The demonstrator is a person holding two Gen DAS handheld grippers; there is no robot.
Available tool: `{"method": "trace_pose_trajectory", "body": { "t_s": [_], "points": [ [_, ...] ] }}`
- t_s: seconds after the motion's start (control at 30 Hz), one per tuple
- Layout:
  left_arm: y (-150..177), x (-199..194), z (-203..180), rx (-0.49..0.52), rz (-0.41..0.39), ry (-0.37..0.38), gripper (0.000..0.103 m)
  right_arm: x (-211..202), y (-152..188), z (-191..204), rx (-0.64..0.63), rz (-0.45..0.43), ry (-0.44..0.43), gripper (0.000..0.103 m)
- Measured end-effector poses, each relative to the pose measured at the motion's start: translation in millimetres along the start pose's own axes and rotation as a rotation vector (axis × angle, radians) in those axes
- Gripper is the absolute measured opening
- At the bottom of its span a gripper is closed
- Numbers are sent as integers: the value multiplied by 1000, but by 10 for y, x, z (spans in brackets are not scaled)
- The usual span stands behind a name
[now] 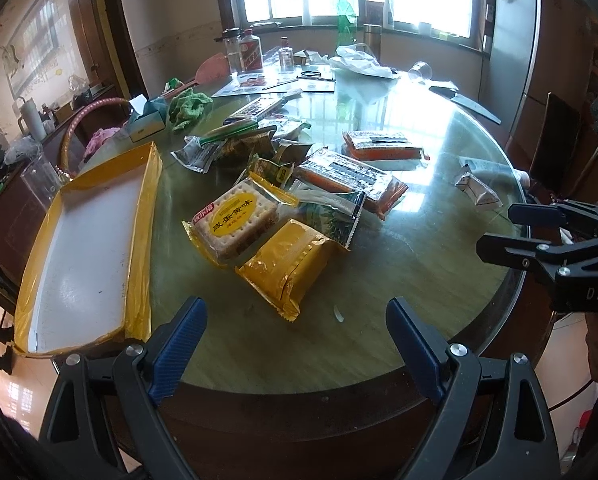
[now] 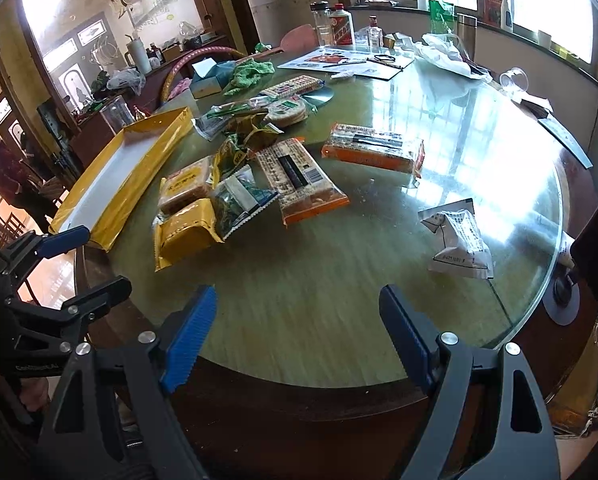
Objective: Organize snacks
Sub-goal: 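Move both tools toward the snack packets on the table, then grasp the yellow wafer pack with the left tool while the right tool grasps the white sachet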
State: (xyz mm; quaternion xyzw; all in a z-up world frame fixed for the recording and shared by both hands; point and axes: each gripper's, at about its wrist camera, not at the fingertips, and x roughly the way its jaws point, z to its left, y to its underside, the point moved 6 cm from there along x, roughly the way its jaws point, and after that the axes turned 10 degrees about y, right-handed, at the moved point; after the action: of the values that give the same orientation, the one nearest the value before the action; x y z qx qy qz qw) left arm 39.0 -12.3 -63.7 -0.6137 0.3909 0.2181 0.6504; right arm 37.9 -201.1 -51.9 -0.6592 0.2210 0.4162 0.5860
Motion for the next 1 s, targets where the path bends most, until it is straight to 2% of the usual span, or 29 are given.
{"method": "trace_pose_trajectory", "body": {
  "t_s": [0.27,0.4,0.53,0.8,0.93,1.0],
  "points": [
    [-80,161,76,5,10,17,91,135,-101,-378,59,-1,10,84],
    [-125,289,132,-1,23,65,91,247,-147,-581,90,11,31,84],
    [-183,426,186,-3,54,75,86,328,-233,-769,105,9,62,83],
    [-259,709,152,56,91,117,84,520,-424,-1129,133,21,101,76],
    [-233,828,130,72,134,115,58,720,-449,-1262,163,62,126,69],
    [-198,812,122,69,147,121,54,796,-440,-1290,158,74,142,68]
  ]
}}
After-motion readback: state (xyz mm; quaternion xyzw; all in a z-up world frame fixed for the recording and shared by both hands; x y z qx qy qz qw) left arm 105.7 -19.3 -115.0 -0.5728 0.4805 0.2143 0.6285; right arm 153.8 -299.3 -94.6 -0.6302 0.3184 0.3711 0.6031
